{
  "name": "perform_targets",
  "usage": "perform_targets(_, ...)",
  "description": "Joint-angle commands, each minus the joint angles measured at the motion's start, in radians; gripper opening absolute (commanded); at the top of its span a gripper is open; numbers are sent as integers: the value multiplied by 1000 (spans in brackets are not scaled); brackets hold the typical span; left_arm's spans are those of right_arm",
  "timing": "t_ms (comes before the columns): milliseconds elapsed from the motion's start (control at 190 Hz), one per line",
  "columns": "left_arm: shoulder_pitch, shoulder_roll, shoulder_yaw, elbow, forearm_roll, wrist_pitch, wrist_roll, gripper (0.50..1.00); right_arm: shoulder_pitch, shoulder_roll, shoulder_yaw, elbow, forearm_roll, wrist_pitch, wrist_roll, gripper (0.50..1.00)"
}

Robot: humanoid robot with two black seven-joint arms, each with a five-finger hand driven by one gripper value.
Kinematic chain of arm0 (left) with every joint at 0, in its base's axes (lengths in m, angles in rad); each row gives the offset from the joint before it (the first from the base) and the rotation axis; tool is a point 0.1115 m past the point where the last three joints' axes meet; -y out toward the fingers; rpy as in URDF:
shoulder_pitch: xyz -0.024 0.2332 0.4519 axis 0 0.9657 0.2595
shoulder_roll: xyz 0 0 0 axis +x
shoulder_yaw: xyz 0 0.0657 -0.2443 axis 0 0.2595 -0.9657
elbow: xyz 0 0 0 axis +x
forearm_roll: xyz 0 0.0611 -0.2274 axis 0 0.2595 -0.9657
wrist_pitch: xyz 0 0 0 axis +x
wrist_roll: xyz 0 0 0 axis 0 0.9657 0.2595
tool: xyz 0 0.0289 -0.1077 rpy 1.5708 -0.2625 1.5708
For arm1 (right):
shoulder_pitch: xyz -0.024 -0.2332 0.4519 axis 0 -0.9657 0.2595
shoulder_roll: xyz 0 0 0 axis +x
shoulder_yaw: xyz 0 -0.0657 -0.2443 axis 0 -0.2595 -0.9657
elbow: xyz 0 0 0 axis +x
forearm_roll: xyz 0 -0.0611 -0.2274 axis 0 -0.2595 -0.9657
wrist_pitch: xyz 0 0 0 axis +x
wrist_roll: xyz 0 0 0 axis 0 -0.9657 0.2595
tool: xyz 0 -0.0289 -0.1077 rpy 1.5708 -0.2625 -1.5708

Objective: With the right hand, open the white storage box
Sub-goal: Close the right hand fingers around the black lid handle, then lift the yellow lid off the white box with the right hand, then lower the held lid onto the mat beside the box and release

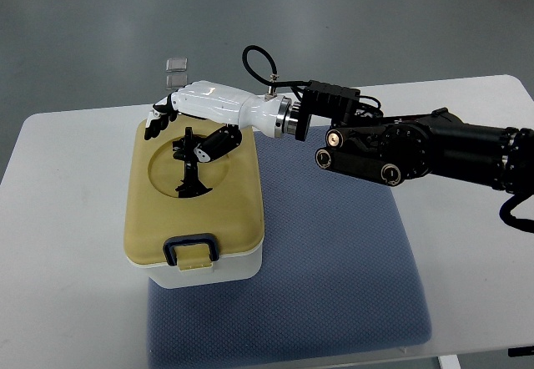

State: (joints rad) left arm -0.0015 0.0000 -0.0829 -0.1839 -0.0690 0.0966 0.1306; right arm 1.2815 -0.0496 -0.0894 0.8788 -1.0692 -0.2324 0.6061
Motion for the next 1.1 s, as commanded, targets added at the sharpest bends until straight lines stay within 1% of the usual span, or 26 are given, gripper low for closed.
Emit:
perform_targets(0,0,0,0,0,0,0,0,1000,2,-1,-1,2,0,-10,0,500)
perform_targets(248,0,0,-1,0,0,0,0,1000,52,-26,16,14,12,-12,0,500)
perform_targets(516,0,0,0,-3,0,0,0,1000,144,-134,16,72,28,1,0,500)
perform_targets(637,0,0,2,-3,0,0,0,1000,153,-214,16,112,28,5,0,500)
perform_targets(890,0,0,-1,-2,0,0,0,1000,139,-441,13,218,21,36,5,500)
perform_targets(990,0,0,-1,0,0,0,0,1000,105,-524,8,227,14,62,5,500)
perform_targets(1096,0,0,-1,-2,0,0,0,1000,52,-578,2,226,11,67,5,500)
